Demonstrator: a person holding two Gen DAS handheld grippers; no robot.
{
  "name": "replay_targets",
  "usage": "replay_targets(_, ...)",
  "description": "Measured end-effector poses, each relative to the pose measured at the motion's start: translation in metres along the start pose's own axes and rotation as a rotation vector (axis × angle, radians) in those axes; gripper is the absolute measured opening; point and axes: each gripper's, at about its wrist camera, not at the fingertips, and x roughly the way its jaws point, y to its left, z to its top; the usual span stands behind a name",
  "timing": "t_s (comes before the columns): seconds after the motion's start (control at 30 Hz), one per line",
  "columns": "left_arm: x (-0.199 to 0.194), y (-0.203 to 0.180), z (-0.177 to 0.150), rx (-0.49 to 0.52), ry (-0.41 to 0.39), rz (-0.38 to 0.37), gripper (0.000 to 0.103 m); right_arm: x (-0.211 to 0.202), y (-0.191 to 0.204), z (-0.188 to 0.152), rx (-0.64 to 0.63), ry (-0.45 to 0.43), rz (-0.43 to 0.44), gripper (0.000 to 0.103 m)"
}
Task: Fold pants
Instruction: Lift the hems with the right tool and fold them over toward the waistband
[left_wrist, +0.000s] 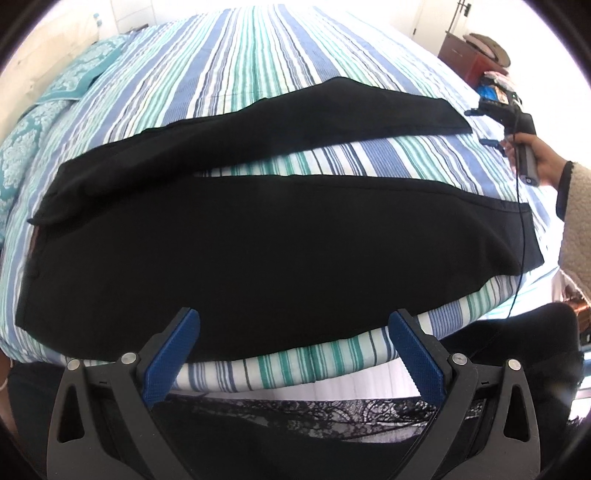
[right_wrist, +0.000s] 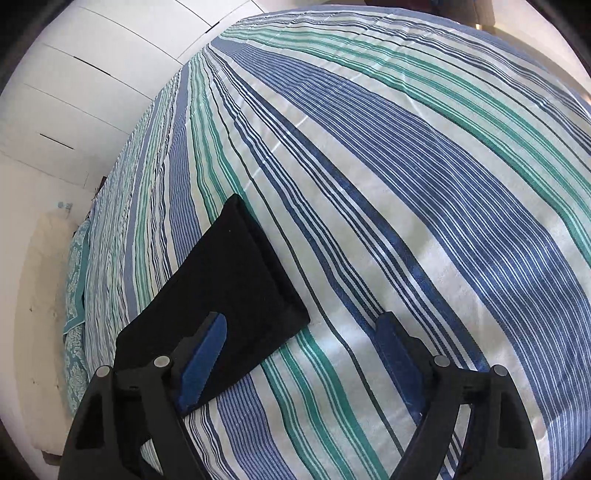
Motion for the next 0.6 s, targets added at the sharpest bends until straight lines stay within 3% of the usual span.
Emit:
replay_targets(0.03,0.001,-0.002,-0.001,0.012,-0.002,0.014,0.102,0.005,0.006,0.000,-0.007,0.000,0.013,0.081)
replay_targets(0.1,-0.001,-0.001,-0.002,0.019,0.005,0.041,0.102,0.017,0.024,-0.001,-0.077,0.050,-0.005,0.058)
replay_targets(0.13,-0.002,0.002,-0.002,0.011,0.009,0.047,0.102,0.021,0.034,-0.003,-0.134,0.083,-0.043,0.022)
replay_targets(0.17,-0.002,0.007,-0.002,-0.002,0.008,0.050,0.102,0.021,0.043,-0.004,-0.176,0.103,-0.062,0.018)
replay_targets(0.3,-0.006,0.039,0.003,-0.075,-0.033,0.079,0.102,-0.016,0.053,-0.017,-0.269,0.058,-0.133,0.018)
replay_targets(0.4,-0.007,0.066,0.009,-0.132,-0.060,0.101,0.102,-0.023,0.033,-0.037,-0.260,0.113,-0.231,0.019)
replay_targets(0.43,-0.006,0.076,0.011,-0.152,-0.065,0.107,0.102,-0.022,0.028,-0.045,-0.260,0.132,-0.250,0.022)
replay_targets(0.53,-0.005,0.107,0.018,-0.187,-0.095,0.116,0.102,-0.036,0.028,-0.057,-0.284,0.060,-0.349,0.058)
replay_targets(0.6,-0.006,0.128,0.026,-0.177,-0.149,0.159,0.102,-0.053,0.061,-0.062,-0.358,-0.032,-0.357,0.059)
